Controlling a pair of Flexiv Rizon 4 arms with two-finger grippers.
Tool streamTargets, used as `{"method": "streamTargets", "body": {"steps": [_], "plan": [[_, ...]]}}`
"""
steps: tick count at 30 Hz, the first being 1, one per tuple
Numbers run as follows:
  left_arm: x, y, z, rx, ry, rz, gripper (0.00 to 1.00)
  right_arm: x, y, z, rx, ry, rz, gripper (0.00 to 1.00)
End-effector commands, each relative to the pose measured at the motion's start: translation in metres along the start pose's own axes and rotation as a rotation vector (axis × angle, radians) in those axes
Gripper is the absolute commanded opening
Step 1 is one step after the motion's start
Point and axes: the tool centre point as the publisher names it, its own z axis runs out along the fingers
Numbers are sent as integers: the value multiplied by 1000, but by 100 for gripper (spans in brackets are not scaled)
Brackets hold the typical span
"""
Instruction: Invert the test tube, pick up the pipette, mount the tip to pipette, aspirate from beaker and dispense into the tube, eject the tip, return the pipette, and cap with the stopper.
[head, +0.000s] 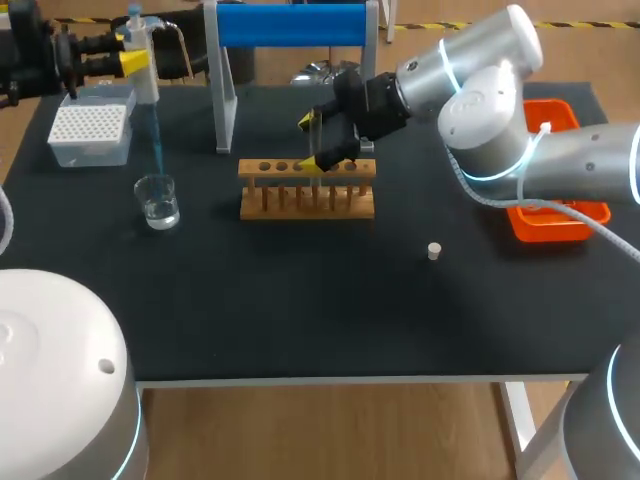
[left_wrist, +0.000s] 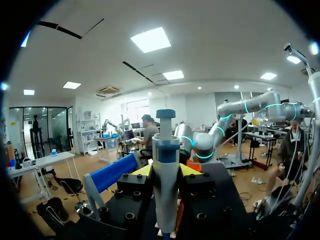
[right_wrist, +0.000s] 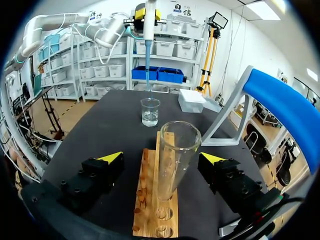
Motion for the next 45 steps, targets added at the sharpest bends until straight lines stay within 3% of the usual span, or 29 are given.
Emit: {"method": "streamTargets", "body": {"steps": [1,14,40,45], "plan": [[6,-29,26,-29,28,4,0,0,0,-1,1,0,0,100],[33,-82,121,5,239,32,0,0,0,-1,1,0,0,100],[33,-82,121,5,239,32,0,0,0,-1,1,0,0,100],[33,-92,145,16,287,31,0,0,0,-1,1,0,0,100]]}}
